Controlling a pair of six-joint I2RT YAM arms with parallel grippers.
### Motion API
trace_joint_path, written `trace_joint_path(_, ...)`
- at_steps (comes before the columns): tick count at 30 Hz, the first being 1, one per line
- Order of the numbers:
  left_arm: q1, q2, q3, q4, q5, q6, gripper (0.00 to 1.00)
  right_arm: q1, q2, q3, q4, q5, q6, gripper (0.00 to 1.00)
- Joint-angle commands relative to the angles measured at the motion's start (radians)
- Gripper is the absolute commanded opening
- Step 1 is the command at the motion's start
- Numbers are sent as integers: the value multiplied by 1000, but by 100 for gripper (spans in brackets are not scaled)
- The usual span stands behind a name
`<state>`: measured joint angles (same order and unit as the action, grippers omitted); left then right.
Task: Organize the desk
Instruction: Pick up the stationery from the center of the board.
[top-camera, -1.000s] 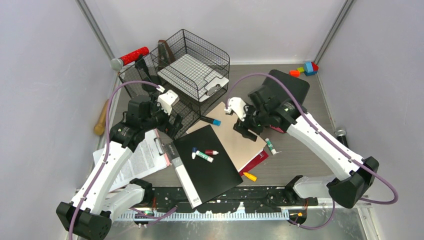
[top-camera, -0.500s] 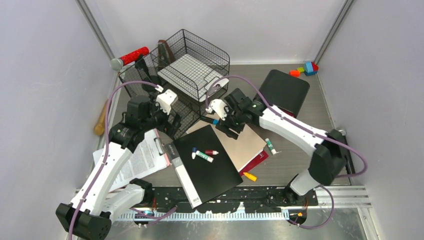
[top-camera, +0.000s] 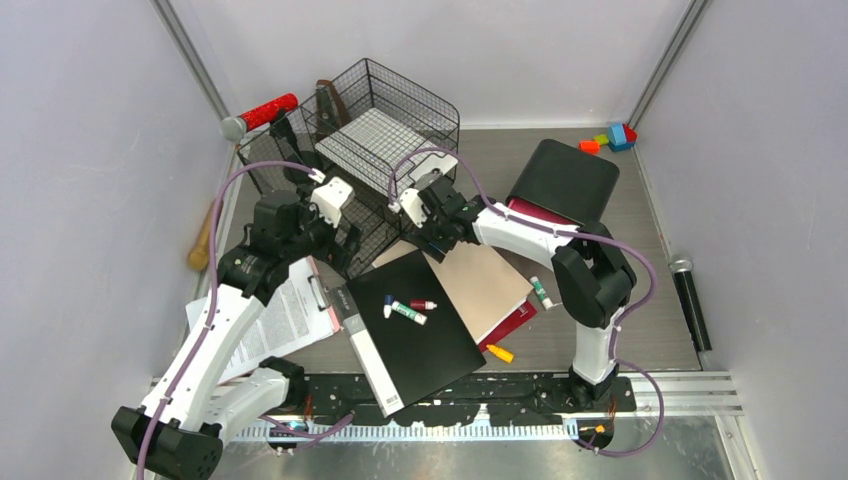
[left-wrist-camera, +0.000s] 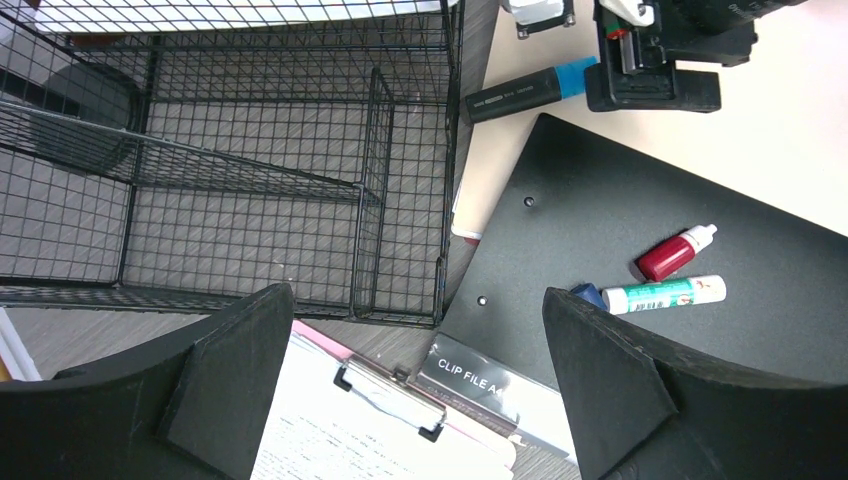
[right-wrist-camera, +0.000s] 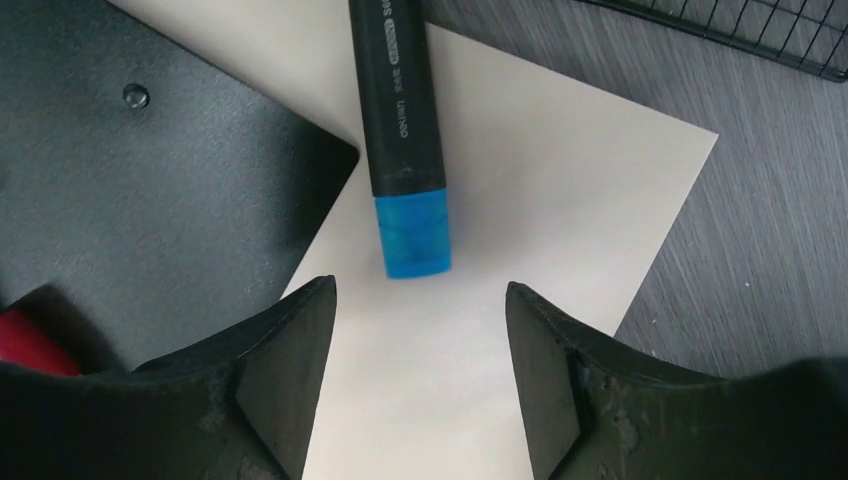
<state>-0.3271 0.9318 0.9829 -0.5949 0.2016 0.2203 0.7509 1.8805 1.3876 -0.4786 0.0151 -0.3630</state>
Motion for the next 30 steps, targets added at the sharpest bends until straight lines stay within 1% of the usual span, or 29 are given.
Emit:
trace_joint_path(1, 2, -8, -4, 41, 4, 10, 99, 5, 19, 53, 82, 36, -3, 68)
trace_joint_path(9, 2, -10, -6, 40, 8, 13, 99, 5, 65, 65, 101, 35, -10, 65)
trace_joint_path(11, 2, -11, -7, 40, 9, 13, 99, 5, 78, 70, 103, 32, -6, 63)
trace_joint_path(17, 2, -14, -7, 40, 10, 14, 99, 5, 106, 82, 103, 26, 2, 51)
trace_joint_path(24, 2, -17, -8, 38, 10, 15, 99, 5, 119, 72, 102, 26, 5, 45)
trace_joint_path(28, 2, -18, -6, 35, 11, 14, 99, 5, 108, 73, 85, 26, 2, 33)
trace_joint_path(30, 2, -18, -5, 35, 11, 14, 99, 5, 82, 73, 73, 27, 1, 28)
